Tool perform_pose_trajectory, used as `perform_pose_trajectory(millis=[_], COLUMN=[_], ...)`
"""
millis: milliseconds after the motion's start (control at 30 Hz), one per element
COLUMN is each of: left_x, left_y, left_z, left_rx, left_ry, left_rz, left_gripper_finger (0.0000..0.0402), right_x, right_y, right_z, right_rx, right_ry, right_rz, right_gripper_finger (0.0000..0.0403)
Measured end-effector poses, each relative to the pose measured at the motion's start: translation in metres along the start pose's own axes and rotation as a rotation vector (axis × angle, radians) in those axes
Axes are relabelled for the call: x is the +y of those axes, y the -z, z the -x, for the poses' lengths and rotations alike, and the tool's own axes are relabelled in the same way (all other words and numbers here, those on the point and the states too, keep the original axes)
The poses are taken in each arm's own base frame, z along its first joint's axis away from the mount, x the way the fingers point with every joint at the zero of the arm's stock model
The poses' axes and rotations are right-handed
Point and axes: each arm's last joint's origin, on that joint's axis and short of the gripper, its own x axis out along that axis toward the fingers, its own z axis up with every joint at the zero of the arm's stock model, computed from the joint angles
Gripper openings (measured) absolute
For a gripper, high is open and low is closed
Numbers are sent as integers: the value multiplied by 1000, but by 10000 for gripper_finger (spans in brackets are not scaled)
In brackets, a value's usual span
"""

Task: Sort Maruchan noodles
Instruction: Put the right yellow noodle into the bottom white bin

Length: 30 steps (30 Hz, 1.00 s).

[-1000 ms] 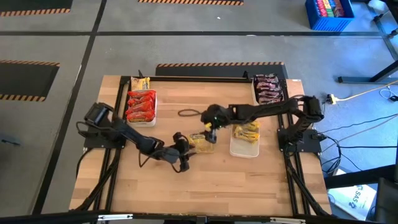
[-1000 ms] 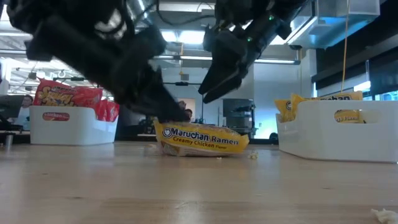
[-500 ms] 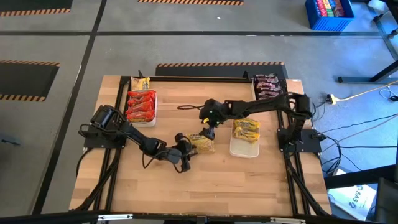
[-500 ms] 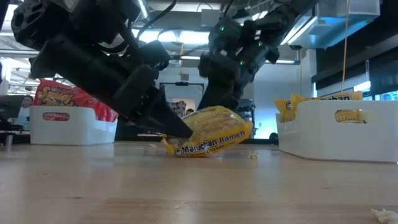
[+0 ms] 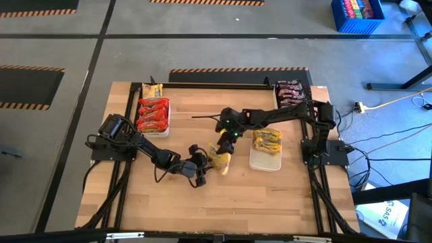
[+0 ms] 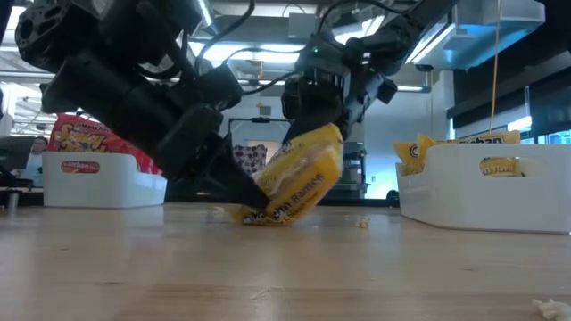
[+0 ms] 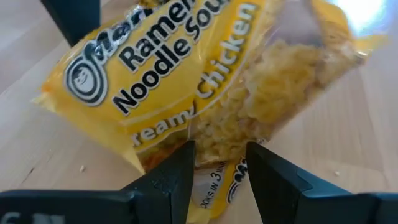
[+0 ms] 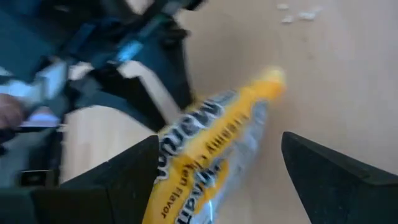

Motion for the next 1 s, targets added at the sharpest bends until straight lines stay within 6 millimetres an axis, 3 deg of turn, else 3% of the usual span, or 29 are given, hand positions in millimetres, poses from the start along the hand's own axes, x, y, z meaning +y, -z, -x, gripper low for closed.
perform_pose_trajectory(millis=[633,1000], left_x=[0,0], left_y=[0,0], left_z=[0,0], left_rx=[-6,-6], left_ry=[-8,-9], left_rz=[-5,-5], left_gripper_finger=[141,141], right_x=[2,13], right_y=[7,18], right_z=[-4,-13], right_rx=[88,114], right_ry=[-70,63], right_rz=[-354,-343], right_gripper_finger=[319,319])
